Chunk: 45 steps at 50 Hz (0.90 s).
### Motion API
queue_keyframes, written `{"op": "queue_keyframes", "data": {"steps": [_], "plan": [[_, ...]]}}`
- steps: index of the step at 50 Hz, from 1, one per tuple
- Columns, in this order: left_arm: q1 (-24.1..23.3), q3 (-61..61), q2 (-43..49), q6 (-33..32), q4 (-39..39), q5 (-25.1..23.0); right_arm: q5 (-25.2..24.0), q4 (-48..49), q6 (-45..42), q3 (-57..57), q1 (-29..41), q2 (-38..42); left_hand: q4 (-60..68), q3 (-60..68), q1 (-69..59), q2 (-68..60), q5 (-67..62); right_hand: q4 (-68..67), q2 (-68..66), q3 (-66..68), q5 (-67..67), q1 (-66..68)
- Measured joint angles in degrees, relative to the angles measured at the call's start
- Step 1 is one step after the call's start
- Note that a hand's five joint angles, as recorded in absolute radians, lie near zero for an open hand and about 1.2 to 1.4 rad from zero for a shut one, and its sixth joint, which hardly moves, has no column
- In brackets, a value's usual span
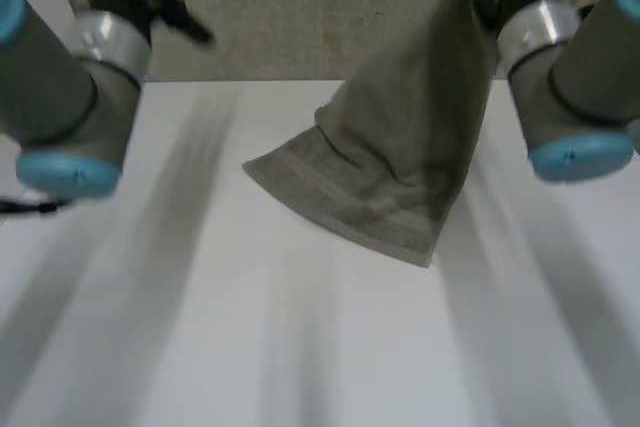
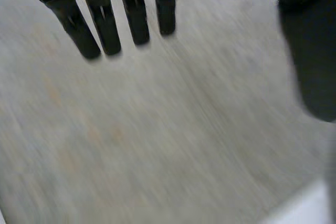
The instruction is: Fold the towel.
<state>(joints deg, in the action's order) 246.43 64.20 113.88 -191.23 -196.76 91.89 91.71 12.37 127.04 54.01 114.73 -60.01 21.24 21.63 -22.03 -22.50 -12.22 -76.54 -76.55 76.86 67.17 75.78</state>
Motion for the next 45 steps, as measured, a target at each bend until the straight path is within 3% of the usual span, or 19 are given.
{"op": "queue_keyframes", "data": {"steps": [2,11,19,27,32,37,45], "plan": [[-0.55,5.59,-0.31,-0.05,0.59,-0.07,-0.06,-0.73,-0.23,3.28,0.01,0.19,-7.0,-7.22,7.16,7.51,8.05,0.0,0.0,0.01,0.0,0.0],[-4.98,22.04,0.66,-0.25,0.81,-0.31,0.27,-0.58,-0.5,11.35,-0.12,0.24,-7.53,-8.24,8.08,8.54,8.41,0.0,0.0,0.03,0.0,0.0],[-12.19,24.7,3.99,-0.08,0.46,-0.63,0.77,-0.45,-0.03,15.47,-0.37,-0.23,-7.53,-8.24,8.08,8.54,8.41,0.0,0.0,0.05,0.0,0.01],[-20.58,16.48,10.33,-0.12,2.84,-2.23,1.88,0.26,1.17,19.47,-0.58,-0.38,-7.53,-8.24,8.08,8.54,8.41,0.0,0.0,0.05,0.0,0.01],[-24.75,5.77,18.2,-0.07,9.51,-3.47,2.27,0.96,2.06,20.96,-1.08,-0.3,-7.53,-8.24,8.08,8.54,8.4,0.0,0.0,0.05,0.0,0.01],[-27.07,-4.3,25.19,-0.01,15.67,-3.51,2.29,1.13,2.3,21.53,-1.36,-0.18,-6.55,-6.98,7.24,7.41,7.61,0.0,0.0,0.05,0.0,0.01],[-27.84,-15.42,32.07,0.11,18.68,-3.32,2.24,1.56,2.28,22.32,-1.53,0.01,-0.41,-0.75,1.23,1.63,1.29,-0.05,0.0,0.05,0.0,0.01]]}}
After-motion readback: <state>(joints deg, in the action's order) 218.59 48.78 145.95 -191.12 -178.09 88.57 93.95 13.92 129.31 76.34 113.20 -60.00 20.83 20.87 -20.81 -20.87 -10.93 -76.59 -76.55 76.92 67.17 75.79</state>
